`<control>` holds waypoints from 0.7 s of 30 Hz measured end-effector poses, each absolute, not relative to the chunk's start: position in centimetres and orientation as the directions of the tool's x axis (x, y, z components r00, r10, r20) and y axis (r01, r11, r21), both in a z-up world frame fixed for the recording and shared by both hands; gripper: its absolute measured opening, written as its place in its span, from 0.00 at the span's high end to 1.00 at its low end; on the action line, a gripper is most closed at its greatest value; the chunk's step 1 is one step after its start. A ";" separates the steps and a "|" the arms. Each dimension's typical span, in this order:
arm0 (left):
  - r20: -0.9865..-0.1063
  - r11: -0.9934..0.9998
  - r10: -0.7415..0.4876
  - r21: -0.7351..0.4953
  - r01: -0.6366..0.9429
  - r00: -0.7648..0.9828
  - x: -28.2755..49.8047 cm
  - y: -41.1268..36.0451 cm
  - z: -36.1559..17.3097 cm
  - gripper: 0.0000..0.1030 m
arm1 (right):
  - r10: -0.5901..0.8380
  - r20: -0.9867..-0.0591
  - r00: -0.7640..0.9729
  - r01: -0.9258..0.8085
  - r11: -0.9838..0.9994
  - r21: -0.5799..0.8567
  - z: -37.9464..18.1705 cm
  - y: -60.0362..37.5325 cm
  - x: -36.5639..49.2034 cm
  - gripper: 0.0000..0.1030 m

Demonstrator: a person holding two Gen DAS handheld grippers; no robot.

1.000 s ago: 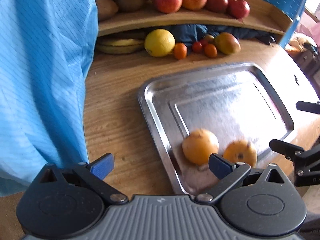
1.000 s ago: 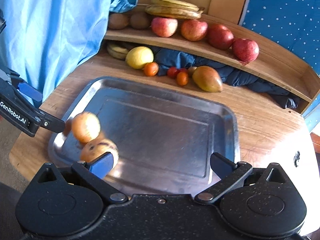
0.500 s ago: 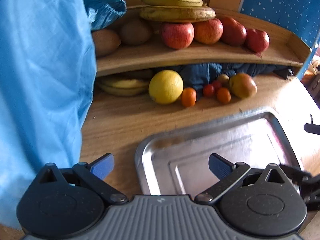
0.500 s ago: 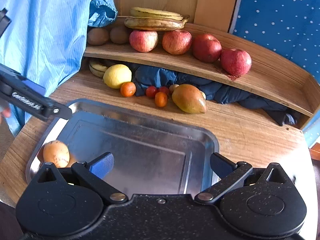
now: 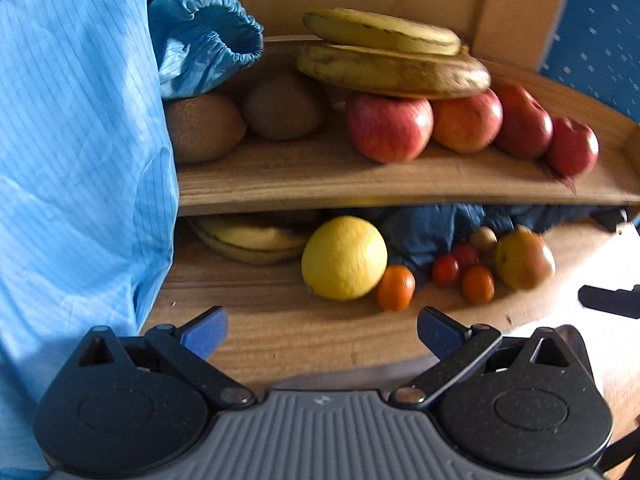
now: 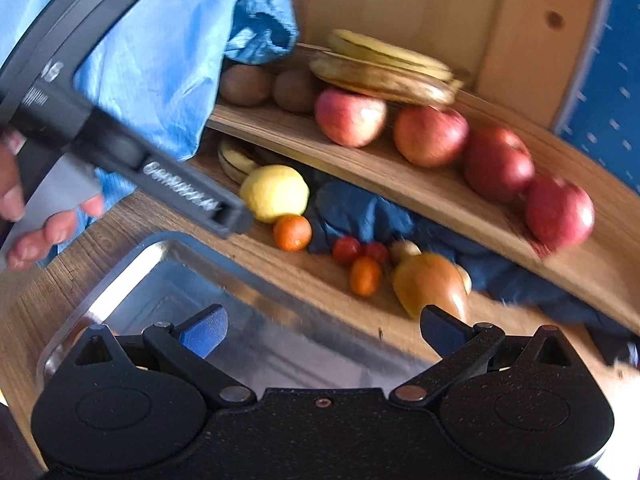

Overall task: Organize fruits
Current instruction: 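Move the left tool toward the lemon while the right moves toward the mandarin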

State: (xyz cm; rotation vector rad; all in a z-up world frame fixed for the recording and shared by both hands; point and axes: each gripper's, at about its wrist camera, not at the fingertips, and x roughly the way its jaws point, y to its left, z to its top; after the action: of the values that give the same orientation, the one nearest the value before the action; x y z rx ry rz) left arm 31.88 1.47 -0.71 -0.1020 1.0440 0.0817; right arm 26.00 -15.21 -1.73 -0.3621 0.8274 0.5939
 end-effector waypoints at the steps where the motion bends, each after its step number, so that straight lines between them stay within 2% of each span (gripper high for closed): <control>1: -0.866 0.991 0.018 -0.051 -0.126 0.499 32.3 1.6 -0.8 0.01 | 0.350 -0.770 0.533 -0.633 0.769 -0.089 -2.0 -14.7 26.3 0.01; 5: -0.871 0.983 0.015 -0.078 -0.168 0.490 33.7 1.9 -1.3 0.01 | 0.361 -0.759 0.542 -0.667 0.734 -0.128 -2.4 -13.5 27.9 0.01; 13: -0.889 0.954 -0.017 -0.151 -0.259 0.458 35.9 2.4 -2.2 0.01 | 0.405 -0.756 0.514 -0.703 0.703 -0.101 -3.3 -11.4 30.9 0.06; 21: -0.894 0.948 -0.043 -0.177 -0.265 0.446 37.3 2.3 -3.1 0.01 | 0.418 -0.758 0.500 -0.724 0.682 -0.101 -4.1 -10.4 32.0 0.20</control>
State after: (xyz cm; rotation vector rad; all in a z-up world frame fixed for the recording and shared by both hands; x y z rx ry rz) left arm 37.33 2.34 -3.09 -0.3117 1.1047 0.1405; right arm 31.98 -10.43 -4.08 -0.4407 0.7755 0.7178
